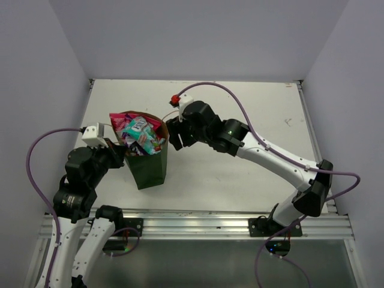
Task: Place the snacks into the paper bag
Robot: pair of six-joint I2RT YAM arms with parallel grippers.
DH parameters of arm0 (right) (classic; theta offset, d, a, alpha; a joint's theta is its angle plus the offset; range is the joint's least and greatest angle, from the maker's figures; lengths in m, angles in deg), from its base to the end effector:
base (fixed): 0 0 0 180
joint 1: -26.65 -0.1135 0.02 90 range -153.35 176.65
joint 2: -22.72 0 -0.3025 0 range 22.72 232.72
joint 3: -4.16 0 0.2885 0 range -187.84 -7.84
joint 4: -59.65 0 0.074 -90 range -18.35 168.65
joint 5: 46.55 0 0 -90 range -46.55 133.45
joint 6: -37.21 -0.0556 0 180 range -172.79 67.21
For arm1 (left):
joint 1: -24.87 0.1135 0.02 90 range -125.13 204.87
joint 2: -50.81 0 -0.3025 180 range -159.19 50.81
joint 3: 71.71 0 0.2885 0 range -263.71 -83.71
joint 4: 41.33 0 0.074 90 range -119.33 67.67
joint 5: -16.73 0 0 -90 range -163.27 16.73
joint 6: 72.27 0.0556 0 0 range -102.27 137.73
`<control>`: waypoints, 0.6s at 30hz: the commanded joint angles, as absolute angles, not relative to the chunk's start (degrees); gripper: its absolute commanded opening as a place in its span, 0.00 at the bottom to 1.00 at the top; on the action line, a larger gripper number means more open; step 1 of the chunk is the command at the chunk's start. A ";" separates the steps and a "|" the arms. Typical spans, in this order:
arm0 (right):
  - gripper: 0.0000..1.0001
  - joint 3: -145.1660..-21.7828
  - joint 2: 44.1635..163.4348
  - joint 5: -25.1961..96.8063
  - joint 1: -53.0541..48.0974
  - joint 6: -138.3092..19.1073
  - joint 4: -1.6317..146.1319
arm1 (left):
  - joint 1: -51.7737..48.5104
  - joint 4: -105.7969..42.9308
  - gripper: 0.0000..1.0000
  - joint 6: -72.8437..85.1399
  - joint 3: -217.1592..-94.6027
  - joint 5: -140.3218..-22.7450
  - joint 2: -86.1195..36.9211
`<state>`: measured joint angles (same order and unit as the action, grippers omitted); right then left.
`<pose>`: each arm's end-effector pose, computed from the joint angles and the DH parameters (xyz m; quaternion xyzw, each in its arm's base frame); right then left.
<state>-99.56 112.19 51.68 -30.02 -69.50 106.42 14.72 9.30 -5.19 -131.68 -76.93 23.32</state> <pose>0.2295 0.3345 0.4176 -0.2664 0.8337 0.2361 0.4222 0.1156 -0.0243 0.3677 -0.0714 0.8064 -0.1917 0.5548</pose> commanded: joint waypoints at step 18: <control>0.57 -105.05 121.86 50.48 -28.81 -71.51 98.72 | 14.67 6.01 0.00 -5.03 -130.38 -74.85 22.68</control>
<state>-103.17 119.62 51.22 -29.36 -70.74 100.12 14.72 8.56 -5.21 -131.44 -75.43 23.32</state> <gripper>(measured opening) 0.574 0.005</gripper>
